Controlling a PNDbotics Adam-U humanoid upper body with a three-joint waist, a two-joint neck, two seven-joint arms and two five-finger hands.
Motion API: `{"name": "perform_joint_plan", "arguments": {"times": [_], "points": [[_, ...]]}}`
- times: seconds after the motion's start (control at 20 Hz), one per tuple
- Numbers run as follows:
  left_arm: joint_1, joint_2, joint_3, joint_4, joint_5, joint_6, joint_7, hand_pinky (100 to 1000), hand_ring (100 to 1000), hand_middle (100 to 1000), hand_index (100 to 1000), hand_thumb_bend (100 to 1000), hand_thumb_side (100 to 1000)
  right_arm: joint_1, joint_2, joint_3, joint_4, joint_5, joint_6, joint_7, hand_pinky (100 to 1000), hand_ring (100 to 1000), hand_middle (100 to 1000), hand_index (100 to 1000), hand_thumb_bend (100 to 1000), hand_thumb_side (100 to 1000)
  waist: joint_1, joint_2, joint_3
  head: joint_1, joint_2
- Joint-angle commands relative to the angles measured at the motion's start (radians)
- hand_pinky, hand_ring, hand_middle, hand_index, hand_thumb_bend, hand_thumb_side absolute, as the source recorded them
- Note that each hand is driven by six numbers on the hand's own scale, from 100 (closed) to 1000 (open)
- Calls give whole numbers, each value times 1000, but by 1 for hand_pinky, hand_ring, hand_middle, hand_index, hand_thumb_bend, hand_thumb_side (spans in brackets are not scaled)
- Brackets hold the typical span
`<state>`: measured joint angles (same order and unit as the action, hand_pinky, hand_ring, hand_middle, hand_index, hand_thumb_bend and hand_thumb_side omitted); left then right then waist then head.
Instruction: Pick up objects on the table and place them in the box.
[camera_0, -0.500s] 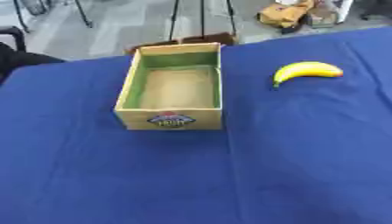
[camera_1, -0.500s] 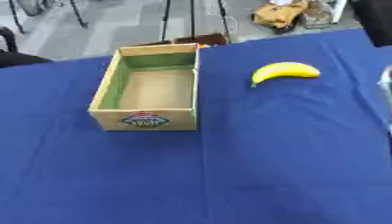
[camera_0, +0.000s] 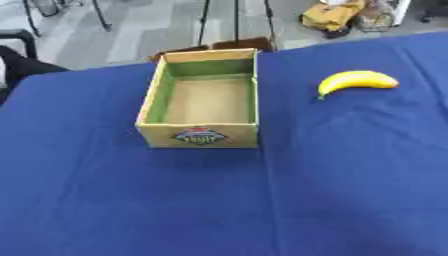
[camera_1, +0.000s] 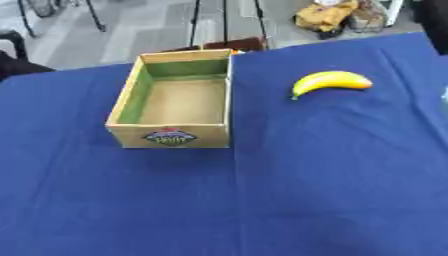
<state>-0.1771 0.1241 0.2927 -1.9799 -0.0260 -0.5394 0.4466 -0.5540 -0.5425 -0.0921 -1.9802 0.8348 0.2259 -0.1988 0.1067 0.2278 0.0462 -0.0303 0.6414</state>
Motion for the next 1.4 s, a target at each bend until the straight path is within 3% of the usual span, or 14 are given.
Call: {"name": "perform_joint_plan", "arguments": {"times": [0.05, 0.5, 0.7, 1.05, 1.4], "points": [[-6, 15, -3, -20, 3, 0, -4, 354, 731, 743, 725, 100, 933, -21, -39, -4, -11, 13, 12, 1, 652, 857, 700, 846, 100, 1000, -6, -16, 2, 9, 10], [-5, 20, -11, -20, 9, 1, -11, 355, 730, 743, 725, 100, 931, -149, -123, 80, 120, 93, 96, 81, 714, 885, 752, 877, 100, 1000, -10, -23, 13, -8, 15], [-1, 24, -16, -20, 12, 1, -16, 355, 729, 742, 725, 100, 930, -230, -141, 145, 216, 152, 140, 139, 743, 900, 792, 903, 221, 1000, -11, -30, 20, -19, 18], [7, 28, -21, -20, 18, 3, -23, 354, 729, 742, 725, 100, 929, -368, -119, 245, 387, 240, 162, 245, 791, 929, 850, 942, 336, 1000, -12, -41, 26, -32, 21], [11, 33, -24, -20, 21, 6, -28, 353, 730, 743, 725, 100, 926, -453, -80, 319, 562, 265, 157, 352, 836, 947, 903, 970, 348, 1000, -16, -48, 29, -42, 22]]}}
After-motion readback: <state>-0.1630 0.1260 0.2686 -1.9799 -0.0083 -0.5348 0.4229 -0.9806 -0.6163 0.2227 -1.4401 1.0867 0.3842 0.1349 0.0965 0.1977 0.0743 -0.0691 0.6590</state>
